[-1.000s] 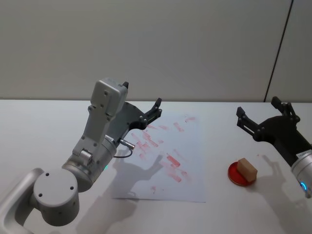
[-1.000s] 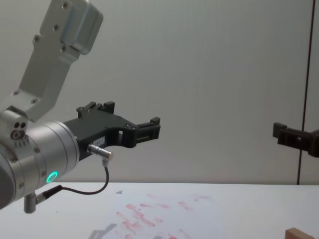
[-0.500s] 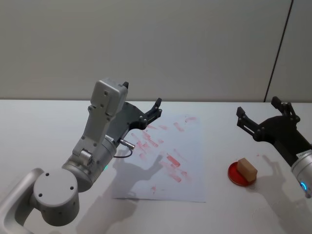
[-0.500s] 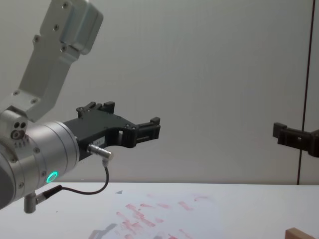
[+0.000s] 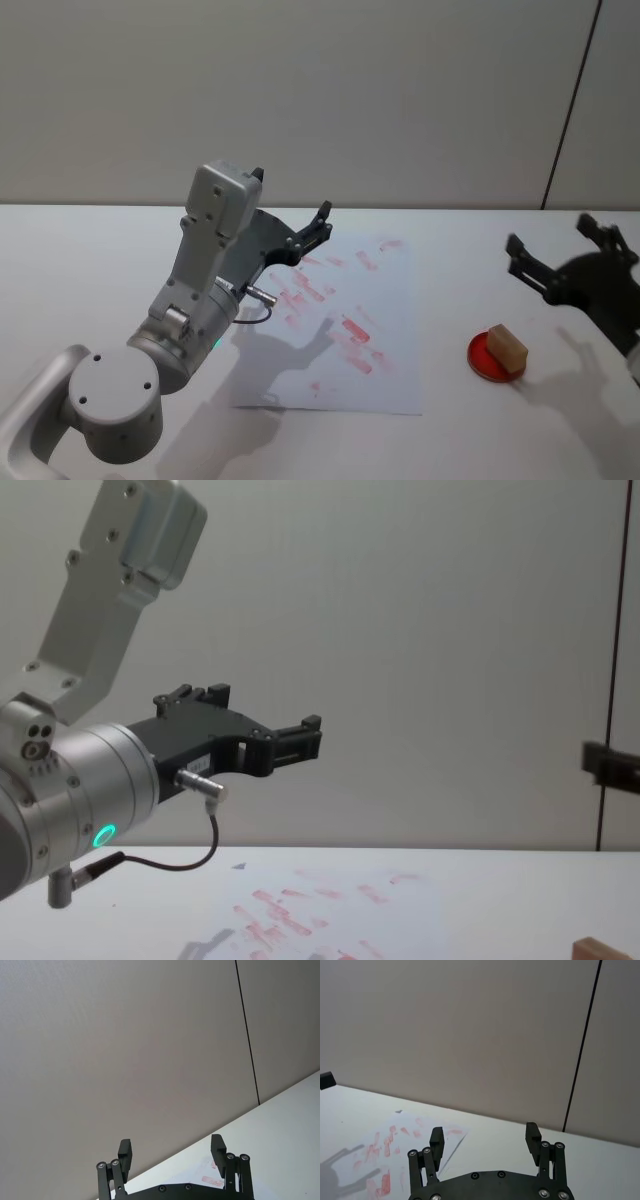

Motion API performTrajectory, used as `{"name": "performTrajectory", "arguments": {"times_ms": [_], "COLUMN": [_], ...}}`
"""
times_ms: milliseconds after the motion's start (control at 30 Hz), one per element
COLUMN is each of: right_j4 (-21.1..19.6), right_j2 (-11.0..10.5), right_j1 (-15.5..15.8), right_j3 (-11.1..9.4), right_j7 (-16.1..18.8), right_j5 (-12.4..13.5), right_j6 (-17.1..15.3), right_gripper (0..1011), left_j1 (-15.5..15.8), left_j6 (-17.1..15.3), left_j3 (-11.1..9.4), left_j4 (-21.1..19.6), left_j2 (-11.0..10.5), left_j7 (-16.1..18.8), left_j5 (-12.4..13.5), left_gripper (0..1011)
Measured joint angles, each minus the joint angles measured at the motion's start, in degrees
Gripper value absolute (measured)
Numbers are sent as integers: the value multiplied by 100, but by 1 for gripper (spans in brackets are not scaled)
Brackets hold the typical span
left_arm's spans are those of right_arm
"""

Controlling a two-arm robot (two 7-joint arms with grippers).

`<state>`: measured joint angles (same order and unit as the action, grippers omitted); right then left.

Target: Use the one hand to pick up the stamp and affix it onto the A4 paper.

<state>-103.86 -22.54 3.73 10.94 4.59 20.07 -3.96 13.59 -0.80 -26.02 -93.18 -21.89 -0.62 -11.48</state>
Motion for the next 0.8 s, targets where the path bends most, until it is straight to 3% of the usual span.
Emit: {"name": "performTrajectory", "arguments": {"times_ms": [467, 800], "right_j4": [-442, -328], "right_j2": [-640, -744], "right_j1": [687, 578], "right_j3": [-329, -310], "right_j7": [128, 468], "right_j5": [626, 555], "right_j6": [-637, -1082], "right_gripper": [1001, 1001], "left_j1": [0, 0], "left_j6": [0, 0], "left_j3": [0, 0], "left_j4": [0, 0], "left_j2": [0, 0], "left_j7": [0, 0], "left_j5": [0, 0], "left_gripper": [1002, 1002]}}
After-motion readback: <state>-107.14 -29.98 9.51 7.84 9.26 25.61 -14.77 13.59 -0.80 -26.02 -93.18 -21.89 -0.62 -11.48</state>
